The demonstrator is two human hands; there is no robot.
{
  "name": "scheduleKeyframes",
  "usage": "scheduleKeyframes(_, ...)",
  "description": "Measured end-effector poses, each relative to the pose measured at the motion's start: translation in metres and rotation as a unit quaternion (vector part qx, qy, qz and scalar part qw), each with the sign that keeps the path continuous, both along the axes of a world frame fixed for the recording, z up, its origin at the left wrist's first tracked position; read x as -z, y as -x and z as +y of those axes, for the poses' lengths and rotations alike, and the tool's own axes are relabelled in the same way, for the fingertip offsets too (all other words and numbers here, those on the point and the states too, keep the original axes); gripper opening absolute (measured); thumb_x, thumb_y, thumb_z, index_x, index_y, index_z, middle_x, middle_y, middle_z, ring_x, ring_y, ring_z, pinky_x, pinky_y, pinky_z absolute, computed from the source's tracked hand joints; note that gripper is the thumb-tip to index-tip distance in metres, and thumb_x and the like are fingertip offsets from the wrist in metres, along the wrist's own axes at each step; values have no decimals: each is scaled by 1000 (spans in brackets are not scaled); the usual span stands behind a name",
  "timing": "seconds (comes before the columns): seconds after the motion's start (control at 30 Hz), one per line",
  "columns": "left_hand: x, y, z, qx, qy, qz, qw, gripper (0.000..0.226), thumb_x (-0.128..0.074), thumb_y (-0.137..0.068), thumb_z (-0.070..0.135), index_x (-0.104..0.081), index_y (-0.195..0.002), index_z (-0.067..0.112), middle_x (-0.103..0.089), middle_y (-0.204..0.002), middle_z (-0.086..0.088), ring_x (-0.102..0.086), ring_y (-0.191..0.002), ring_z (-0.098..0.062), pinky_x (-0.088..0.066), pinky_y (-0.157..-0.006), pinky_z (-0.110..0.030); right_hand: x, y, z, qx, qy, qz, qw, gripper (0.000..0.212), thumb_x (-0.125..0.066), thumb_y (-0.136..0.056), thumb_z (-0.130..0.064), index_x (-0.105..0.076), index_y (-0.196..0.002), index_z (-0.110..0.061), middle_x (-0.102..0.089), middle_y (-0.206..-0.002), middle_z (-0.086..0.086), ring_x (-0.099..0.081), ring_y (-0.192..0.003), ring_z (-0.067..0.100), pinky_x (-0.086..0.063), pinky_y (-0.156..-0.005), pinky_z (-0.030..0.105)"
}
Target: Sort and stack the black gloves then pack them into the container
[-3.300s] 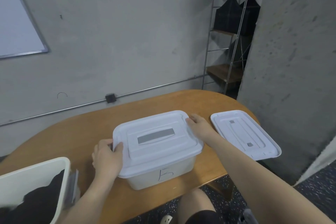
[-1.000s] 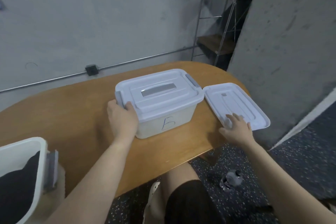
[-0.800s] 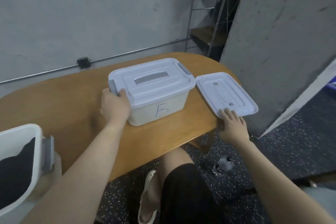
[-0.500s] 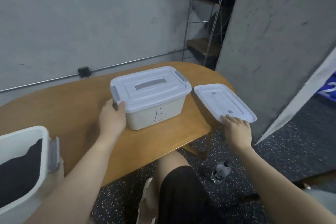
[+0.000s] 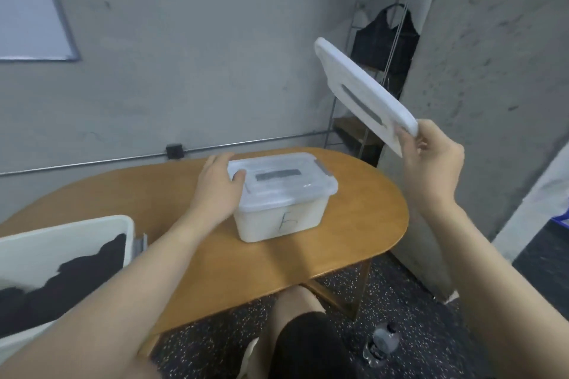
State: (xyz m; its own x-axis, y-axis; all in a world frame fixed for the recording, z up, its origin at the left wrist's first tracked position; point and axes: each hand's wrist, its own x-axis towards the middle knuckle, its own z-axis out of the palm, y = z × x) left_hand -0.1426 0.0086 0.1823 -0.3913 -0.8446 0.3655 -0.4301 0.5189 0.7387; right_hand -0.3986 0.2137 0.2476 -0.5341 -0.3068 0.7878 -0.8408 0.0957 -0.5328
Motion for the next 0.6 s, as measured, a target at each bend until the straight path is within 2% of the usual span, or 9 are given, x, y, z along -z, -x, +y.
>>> scheduleKeyframes(0.07, -20, -19, -11, -3, 23, 12, 1000, 47, -58, -102, 18, -49, -147, 8, -52, -142, -13, -48, -136, -27, -34, -116, -34, -27, -29, -6, -88, 28, -21, 995, 32, -61, -103, -28, -50, -75, -17, -46, -64, 0, -41, -60, 14, -35, -57, 30)
scheduleKeyframes(0.13, -40, -45, -21, -22, 21, 45, 999, 50, -57, -103, 16, -44, -151, 8, -50, -143, -14, -50, -134, -26, -36, -116, -37, -47, -53, -16, -173, 39, -47, 983, 30, -63, -102, -26, -56, -81, -5, -53, -72, 16, -47, -67, 30, -39, -59, 36)
scheduleKeyframes(0.2, -56, -75, -32, -47, 14, 81, 996, 52, -55, -104, 13, -39, -154, 6, -46, -149, -18, -50, -136, -28, -36, -117, -38, -63, -79, -27, -251, 46, -78, 964, 23, -64, -102, -23, -65, -92, -2, -64, -86, 24, -59, -74, 31, -50, -64, 43)
scheduleKeyframes(0.27, -68, -110, -41, -76, 13, 101, 992, 55, -53, -106, 16, -34, -156, 8, -43, -154, -18, -49, -138, -27, -36, -119, -42, -74, -104, -40, -320, 47, -110, 940, 12, -64, -102, -19, -70, -97, -11, -73, -90, 11, -69, -79, 16, -58, -65, 35)
scheduleKeyframes(0.33, -76, -149, -48, -104, 17, 113, 988, 56, -50, -107, 22, -30, -159, 11, -39, -159, -14, -48, -140, -25, -36, -119, -43, -81, -132, -53, -380, 28, -127, 916, 9, -64, -102, -16, -71, -100, -13, -77, -90, 0, -74, -83, 12, -59, -69, 26)
scheduleKeyframes(0.43, -82, -207, -49, -138, 21, 136, 981, 57, -45, -109, 29, -25, -161, 16, -34, -164, -4, -42, -145, -17, -31, -116, -31, -85, -173, -79, -458, -1, -167, 873, 15, -63, -102, -13, -71, -111, -5, -78, -99, 8, -76, -93, 18, -63, -77, 29)
scheduleKeyframes(0.5, -83, -243, -43, -146, 31, 153, 977, 45, -43, -110, 33, -35, -155, 32, -41, -158, 5, -44, -141, -12, -32, -110, -28, -84, -200, -98, -499, -21, -200, 843, 17, -61, -102, -11, -71, -113, -4, -78, -102, 11, -75, -93, 18, -64, -79, 32)
scheduleKeyframes(0.53, -82, -261, -41, -149, 39, 162, 975, 34, -43, -109, 36, -43, -142, 43, -48, -151, 9, -49, -136, -9, -35, -107, -30, -82, -212, -109, -521, -34, -215, 825, 16, -60, -102, -11, -71, -112, -6, -79, -99, 8, -75, -92, 17, -63, -78, 31)
scheduleKeyframes(0.6, -76, -295, -35, -173, 40, 171, 969, 21, -42, -108, 38, -51, -126, 47, -58, -136, 9, -57, -122, -5, -41, -104, -34, -75, -236, -129, -553, -61, -237, 797, 15, -59, -102, -11, -71, -111, -9, -78, -94, 4, -75, -90, 14, -62, -74, 28)
